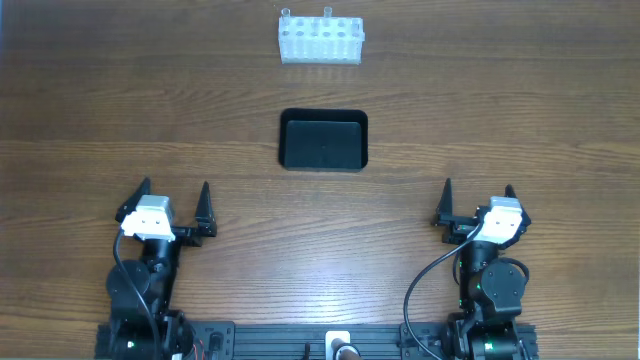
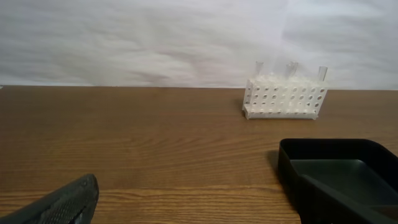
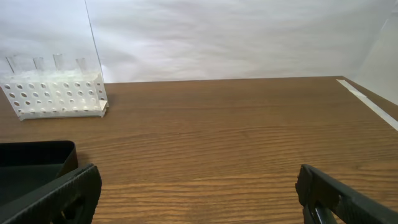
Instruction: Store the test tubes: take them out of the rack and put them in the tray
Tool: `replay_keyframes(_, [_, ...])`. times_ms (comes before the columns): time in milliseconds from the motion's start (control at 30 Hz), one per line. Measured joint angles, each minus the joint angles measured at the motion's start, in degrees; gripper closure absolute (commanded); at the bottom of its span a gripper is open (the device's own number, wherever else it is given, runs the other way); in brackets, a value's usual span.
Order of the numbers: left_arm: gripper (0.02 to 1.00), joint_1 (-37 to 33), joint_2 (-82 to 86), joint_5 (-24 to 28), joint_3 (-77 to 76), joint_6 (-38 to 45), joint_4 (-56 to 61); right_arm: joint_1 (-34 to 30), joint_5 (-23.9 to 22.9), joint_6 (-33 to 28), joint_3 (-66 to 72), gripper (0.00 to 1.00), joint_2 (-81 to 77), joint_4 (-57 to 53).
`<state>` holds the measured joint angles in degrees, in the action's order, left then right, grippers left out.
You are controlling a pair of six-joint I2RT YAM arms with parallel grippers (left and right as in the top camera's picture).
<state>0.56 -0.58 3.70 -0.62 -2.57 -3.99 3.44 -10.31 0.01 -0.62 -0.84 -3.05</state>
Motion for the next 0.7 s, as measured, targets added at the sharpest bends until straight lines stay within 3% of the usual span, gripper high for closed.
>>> replay_keyframes(533, [0.018,0.0,-0.13,0.0,0.02,0.0,0.55,0.0,0.0,0.0,0.0,0.007,0.0,0.0])
replay_keyframes(700, [0.02,-0.9,-9.79,1.36,-1.14,0.0,14.14,0.0,0.31,-0.04,0.0,0.007,0.0,-0.04])
